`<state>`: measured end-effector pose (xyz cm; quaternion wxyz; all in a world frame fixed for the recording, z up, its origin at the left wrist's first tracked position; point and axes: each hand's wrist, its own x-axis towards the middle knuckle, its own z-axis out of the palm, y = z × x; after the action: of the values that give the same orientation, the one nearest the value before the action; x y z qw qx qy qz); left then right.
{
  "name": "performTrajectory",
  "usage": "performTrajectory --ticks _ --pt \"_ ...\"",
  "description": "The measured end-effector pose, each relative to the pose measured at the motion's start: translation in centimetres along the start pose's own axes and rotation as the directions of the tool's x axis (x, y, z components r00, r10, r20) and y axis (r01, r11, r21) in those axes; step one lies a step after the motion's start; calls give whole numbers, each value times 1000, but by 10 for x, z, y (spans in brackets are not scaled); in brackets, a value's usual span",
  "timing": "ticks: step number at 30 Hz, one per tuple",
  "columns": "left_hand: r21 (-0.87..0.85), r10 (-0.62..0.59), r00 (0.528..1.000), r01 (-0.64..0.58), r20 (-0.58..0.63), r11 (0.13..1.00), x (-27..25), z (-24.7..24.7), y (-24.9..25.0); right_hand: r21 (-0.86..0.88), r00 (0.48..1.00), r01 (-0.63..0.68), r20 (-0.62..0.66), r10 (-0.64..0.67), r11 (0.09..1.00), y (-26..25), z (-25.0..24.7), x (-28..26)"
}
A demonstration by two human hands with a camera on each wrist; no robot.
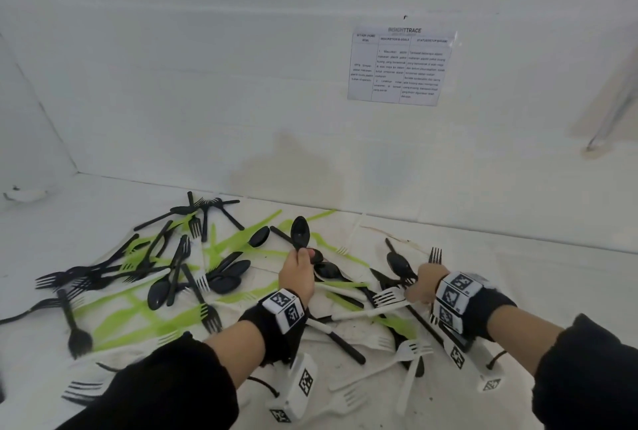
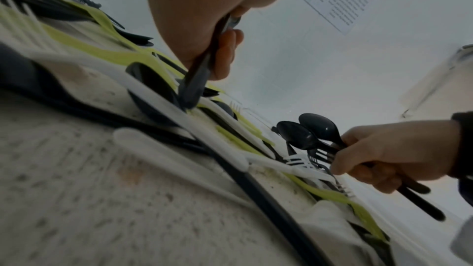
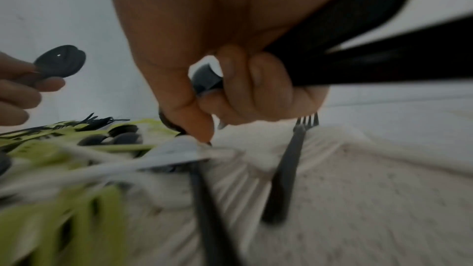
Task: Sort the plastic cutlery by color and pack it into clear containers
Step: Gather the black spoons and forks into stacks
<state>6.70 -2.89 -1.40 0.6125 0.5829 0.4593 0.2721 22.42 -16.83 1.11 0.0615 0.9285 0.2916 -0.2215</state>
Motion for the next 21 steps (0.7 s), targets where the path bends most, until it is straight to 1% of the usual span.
performTrajectory --ticks 2,3,5,7,9,11,12,14,18,21 --pt "19 -4 1000 4 6 1000 -6 -2 -2 15 1000 16 6 -16 1000 1 10 -9" --pt "44 -7 1000 6 11 999 -9 -2 -2 11 1000 28 -13 -28 1000 1 14 -13" --pt "118 -1 999 -5 51 993 -13 -2 -1 29 995 58 -80 -56 998 1 21 -18" --pt "186 7 997 -22 81 982 -13 -3 -1 84 987 97 -137 -85 992 1 25 -21" --pt "228 12 998 -24 54 973 -11 -6 1 145 981 103 -179 -77 984 3 27 -24" --pt "236 12 1000 -16 19 972 -11 -10 4 193 978 73 -205 -33 978 7 28 -25" --pt "243 13 1000 -15 10 970 -11 -11 4 197 982 47 -191 -8 979 9 28 -25" --pt "278 23 1000 -26 15 960 -11 -12 4 181 989 26 -149 2 983 10 29 -25" --pt "314 40 998 -51 39 948 -12 -8 1 150 991 61 -129 -42 987 9 24 -21" --pt "314 47 998 -61 51 948 -11 -5 1 183 987 76 -155 -47 980 9 17 -20"
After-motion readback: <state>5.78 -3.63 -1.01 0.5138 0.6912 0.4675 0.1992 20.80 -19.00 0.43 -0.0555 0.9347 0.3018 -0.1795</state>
